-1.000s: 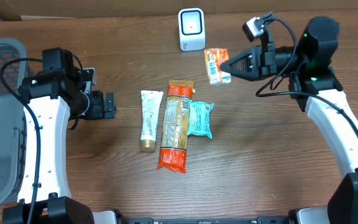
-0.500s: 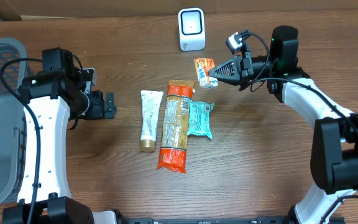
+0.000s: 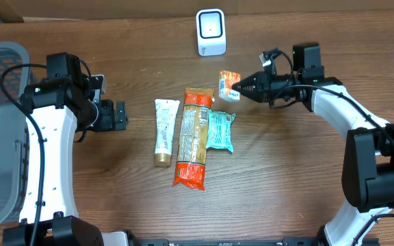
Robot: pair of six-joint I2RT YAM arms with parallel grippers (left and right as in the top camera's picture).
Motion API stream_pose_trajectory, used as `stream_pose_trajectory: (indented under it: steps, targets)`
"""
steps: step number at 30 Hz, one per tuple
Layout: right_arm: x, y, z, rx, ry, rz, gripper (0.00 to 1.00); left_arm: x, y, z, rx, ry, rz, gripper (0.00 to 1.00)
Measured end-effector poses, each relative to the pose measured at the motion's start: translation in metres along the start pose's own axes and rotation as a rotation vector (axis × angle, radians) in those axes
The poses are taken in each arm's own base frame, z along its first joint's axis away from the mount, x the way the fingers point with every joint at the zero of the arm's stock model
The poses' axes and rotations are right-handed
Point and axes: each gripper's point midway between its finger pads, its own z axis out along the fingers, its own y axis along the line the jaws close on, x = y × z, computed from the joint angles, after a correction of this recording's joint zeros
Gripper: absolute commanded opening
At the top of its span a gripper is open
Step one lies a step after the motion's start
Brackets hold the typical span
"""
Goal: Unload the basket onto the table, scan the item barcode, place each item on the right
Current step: 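Hold the orange box in front of the white scanner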
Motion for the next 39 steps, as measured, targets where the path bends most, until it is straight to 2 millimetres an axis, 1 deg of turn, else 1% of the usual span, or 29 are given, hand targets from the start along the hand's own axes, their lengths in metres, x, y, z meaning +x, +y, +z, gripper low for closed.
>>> stream_pose_trajectory:
  steps: [1, 3, 5, 6, 7, 9, 12, 15, 19, 21, 22, 24, 26, 29, 30, 31, 33, 39]
  targets:
    - [0.001, -0.005, -0.001, 0.043, 0.002, 0.013, 0.04, 0.0, 0.0, 0.0, 0.0, 0.0, 0.0, 1.0]
    - [0.0, -0.009, -0.007, 0.144, 0.001, 0.032, 0.04, 0.0, 0.0, 0.0, 0.0, 0.0, 0.0, 1.0]
    - [-0.008, -0.004, -0.017, 0.264, -0.015, 0.012, 0.04, 0.0, 0.0, 0.0, 0.0, 0.0, 0.0, 0.99]
    - [-0.015, 0.002, -0.023, 0.325, -0.034, -0.016, 0.04, 0.0, 0.0, 0.0, 0.0, 0.0, 0.0, 0.99]
    - [-0.023, 0.011, -0.029, 0.381, -0.055, -0.056, 0.04, 0.0, 0.0, 0.0, 0.0, 0.0, 0.0, 1.0]
    - [-0.042, 0.038, -0.042, 0.502, -0.125, -0.176, 0.04, 0.0, 0.0, 0.0, 0.0, 0.0, 0.0, 1.0]
    - [-0.067, 0.076, -0.051, 0.654, -0.245, -0.367, 0.04, 0.0, 0.0, 0.0, 0.0, 0.0, 0.0, 1.0]
    - [-0.085, 0.107, -0.048, 0.775, -0.371, -0.549, 0.04, 0.0, 0.0, 0.0, 0.0, 0.0, 0.0, 1.0]
    - [-0.105, 0.14, -0.035, 0.929, -0.536, -0.779, 0.04, 0.0, 0.0, 0.0, 0.0, 0.0, 0.0, 1.0]
    - [-0.119, 0.158, -0.029, 0.988, -0.639, -0.882, 0.04, 0.0, 0.0, 0.0, 0.0, 0.0, 0.0, 1.0]
    - [-0.128, 0.166, -0.027, 1.02, -0.693, -0.929, 0.04, 0.0, 0.0, 0.0, 0.0, 0.0, 0.0, 0.99]
    - [-0.142, 0.17, -0.025, 1.07, -0.753, -0.99, 0.04, 0.0, 0.0, 0.0, 0.0, 0.0, 0.0, 1.0]
    - [-0.157, 0.167, -0.022, 1.124, -0.795, -1.038, 0.04, 0.0, 0.0, 0.0, 0.0, 0.0, 0.0, 0.99]
    - [-0.177, 0.151, -0.014, 1.196, -0.818, -1.096, 0.04, 0.0, 0.0, 0.0, 0.0, 0.001, 0.0, 1.0]
    - [-0.186, 0.14, -0.007, 1.232, -0.813, -1.126, 0.04, 0.0, 0.0, 0.0, 0.0, 0.0, 0.0, 0.99]
    - [-0.188, 0.135, -0.005, 1.243, -0.804, -1.132, 0.04, 0.0, 0.0, 0.0, 0.0, 0.001, 0.0, 1.0]
    - [-0.198, 0.12, 0.005, 1.282, -0.794, -1.181, 0.04, 0.0, 0.0, 0.0, 0.0, 0.001, 0.0, 1.0]
    - [-0.212, 0.061, 0.047, 1.387, -0.618, -1.352, 0.04, 0.0, 0.0, 0.0, 0.0, 0.001, 0.0, 1.0]
